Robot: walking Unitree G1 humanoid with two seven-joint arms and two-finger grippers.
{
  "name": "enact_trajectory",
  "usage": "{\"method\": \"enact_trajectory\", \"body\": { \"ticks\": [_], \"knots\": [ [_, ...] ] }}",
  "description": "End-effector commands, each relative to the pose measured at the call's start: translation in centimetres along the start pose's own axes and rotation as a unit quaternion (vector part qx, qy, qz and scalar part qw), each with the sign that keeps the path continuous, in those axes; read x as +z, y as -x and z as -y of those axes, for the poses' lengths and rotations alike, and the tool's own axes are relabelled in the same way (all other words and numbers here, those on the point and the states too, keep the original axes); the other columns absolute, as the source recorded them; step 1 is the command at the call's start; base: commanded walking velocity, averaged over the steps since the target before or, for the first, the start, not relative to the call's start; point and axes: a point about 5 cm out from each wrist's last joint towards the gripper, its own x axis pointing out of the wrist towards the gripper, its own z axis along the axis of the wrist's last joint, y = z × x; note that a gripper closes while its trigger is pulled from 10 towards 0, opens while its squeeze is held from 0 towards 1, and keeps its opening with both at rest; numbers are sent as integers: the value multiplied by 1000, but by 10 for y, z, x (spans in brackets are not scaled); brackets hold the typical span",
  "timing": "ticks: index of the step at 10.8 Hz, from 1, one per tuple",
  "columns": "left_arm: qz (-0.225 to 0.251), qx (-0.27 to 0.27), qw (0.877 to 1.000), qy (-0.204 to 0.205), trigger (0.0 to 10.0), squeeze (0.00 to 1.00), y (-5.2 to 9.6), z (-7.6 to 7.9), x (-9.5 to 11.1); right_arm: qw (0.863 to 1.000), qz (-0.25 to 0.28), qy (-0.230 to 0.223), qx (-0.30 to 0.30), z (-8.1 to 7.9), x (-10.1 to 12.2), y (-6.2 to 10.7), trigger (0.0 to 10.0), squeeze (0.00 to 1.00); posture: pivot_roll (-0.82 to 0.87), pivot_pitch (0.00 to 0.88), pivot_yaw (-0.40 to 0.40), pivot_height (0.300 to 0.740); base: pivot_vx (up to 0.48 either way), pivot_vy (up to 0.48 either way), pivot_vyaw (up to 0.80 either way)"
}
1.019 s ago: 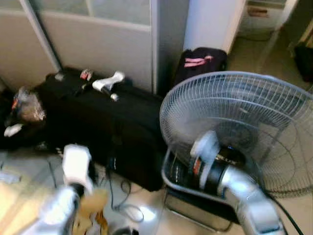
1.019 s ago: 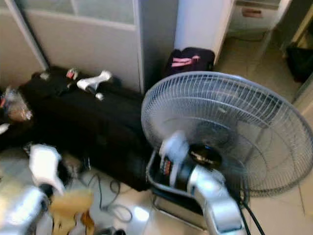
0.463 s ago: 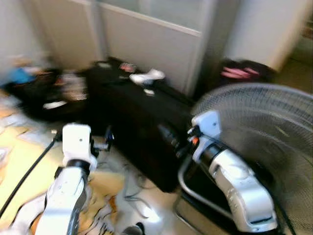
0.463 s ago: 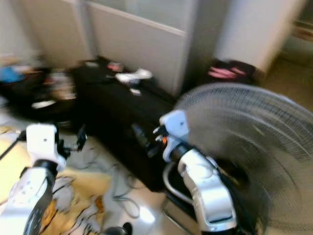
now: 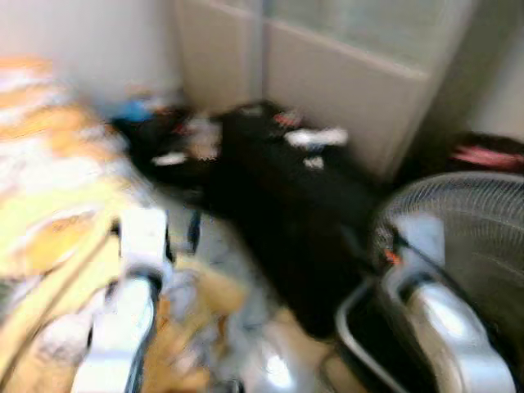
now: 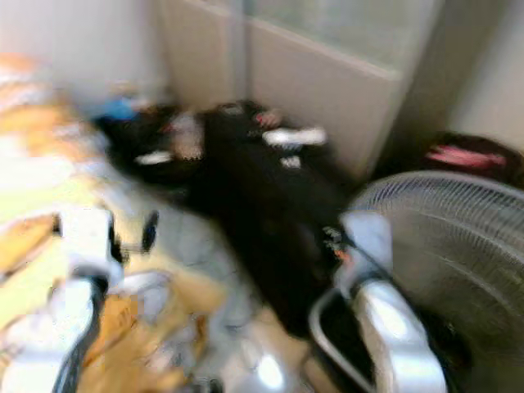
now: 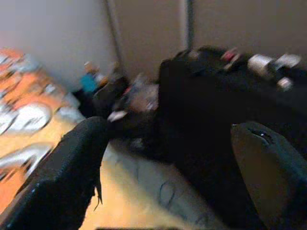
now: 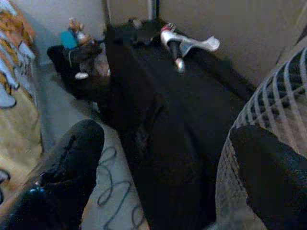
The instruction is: Clean up the room
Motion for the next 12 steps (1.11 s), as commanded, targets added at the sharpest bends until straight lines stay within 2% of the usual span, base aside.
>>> {"method": "enact_trajectory", "body": {
  "ticks": [1, 2, 4, 6, 8, 9, 11, 12],
  "knots": [
    [14, -5, 1000, 1, 10000, 0, -3, -1, 8, 1000, 16, 4, 4, -4, 8, -1, 10000, 0, -35, 0, -15, 740, 0, 0, 800],
    [1, -9, 1000, 11, 10000, 0, -6, 6, 4, 999, 12, -33, 7, -11, 2, -2, 10000, 0, -40, 0, 11, 740, 0, 0, 800],
    [-2, -23, 1000, 18, 10000, 0, -8, 7, 4, 999, 15, -46, 9, -16, 3, 0, 10000, 0, -45, 0, 19, 740, 0, 0, 800],
    [0, -11, 1000, 21, 10000, 0, -9, 5, 9, 999, 7, -43, 17, -17, 0, -1, 10000, 0, -26, 0, -14, 740, 0, 0, 800],
    [-5, -28, 999, 16, 10000, 0, -8, 15, 1, 998, 1, -44, -36, 1, -3, -2, 10000, 0, -49, 0, -11, 740, 0, 0, 800],
    [-5, -44, 999, 4, 10000, 0, -7, 23, 3, 994, 16, -85, -72, 8, 4, -1, 10000, 0, -60, 0, -1, 740, 0, 450, 0],
    [-9, -46, 999, -10, 10000, 0, -17, 17, 1, 994, 8, -44, -99, 5, 8, -9, 10000, 0, -76, 0, 8, 740, 0, 454, 0],
    [-10, -29, 999, -13, 10000, 0, -19, 9, 1, 992, 14, -55, -115, 4, 7, -7, 10000, 0, -61, 0, 12, 740, 0, 450, 0]
  ]
}}
